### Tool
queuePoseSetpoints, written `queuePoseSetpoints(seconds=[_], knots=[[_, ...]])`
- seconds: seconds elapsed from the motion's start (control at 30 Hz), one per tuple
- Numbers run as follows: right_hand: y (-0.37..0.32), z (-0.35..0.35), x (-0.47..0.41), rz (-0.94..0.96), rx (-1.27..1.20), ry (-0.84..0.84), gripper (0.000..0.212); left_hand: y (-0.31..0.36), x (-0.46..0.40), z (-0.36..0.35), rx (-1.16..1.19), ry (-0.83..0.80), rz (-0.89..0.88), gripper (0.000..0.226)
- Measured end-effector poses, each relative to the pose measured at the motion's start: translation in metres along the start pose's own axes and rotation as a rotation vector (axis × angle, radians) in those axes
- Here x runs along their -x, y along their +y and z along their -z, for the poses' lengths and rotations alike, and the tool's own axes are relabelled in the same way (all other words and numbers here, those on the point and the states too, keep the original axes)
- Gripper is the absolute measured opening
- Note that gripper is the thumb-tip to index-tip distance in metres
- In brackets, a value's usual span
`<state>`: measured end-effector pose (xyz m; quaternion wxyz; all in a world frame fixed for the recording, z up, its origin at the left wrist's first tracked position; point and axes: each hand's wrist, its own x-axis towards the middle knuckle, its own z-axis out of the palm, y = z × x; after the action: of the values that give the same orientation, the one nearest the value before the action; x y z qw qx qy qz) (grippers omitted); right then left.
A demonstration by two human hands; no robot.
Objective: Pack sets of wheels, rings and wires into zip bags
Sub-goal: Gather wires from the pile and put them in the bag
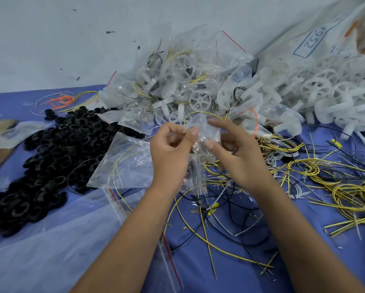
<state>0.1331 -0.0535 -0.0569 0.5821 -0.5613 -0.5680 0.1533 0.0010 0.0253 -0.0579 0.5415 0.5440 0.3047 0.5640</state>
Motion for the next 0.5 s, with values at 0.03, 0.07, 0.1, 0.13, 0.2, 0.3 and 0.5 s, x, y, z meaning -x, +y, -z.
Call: queuePoseSetpoints(seconds=[0.03, 0.07, 0.1, 0.13, 0.2, 0.3, 0.5], knots=[[0.001, 0.0, 0.0, -0.043, -0.057, 0.019, 0.025, -0.001, 0.0, 0.0, -0.015, -0.003, -0.008, 0.025], [0.002, 0.001, -0.001, -0.08, -0.089, 0.066, 0.021, -0.002, 0.0, 0.0, -0.047, -0.006, -0.018, 0.026], [0.002, 0.0, -0.002, -0.109, -0.092, 0.131, 0.017, -0.004, 0.001, 0.0, -0.115, -0.011, -0.031, 0.027], [0.002, 0.0, -0.003, -0.131, -0.07, 0.202, 0.015, -0.006, 0.002, 0.001, -0.231, -0.023, -0.043, 0.029], [0.002, 0.002, -0.003, -0.158, -0.037, 0.33, 0.012, -0.012, 0.005, 0.002, -0.57, -0.057, -0.065, 0.032], [0.001, 0.003, -0.004, -0.242, -0.256, 0.399, 0.012, -0.018, 0.008, 0.004, -0.839, -0.071, -0.085, 0.033], [-0.014, -0.018, 0.0, -0.393, -1.013, 0.042, 0.01, -0.011, 0.0, 0.004, -0.413, 0.115, 0.084, 0.017]])
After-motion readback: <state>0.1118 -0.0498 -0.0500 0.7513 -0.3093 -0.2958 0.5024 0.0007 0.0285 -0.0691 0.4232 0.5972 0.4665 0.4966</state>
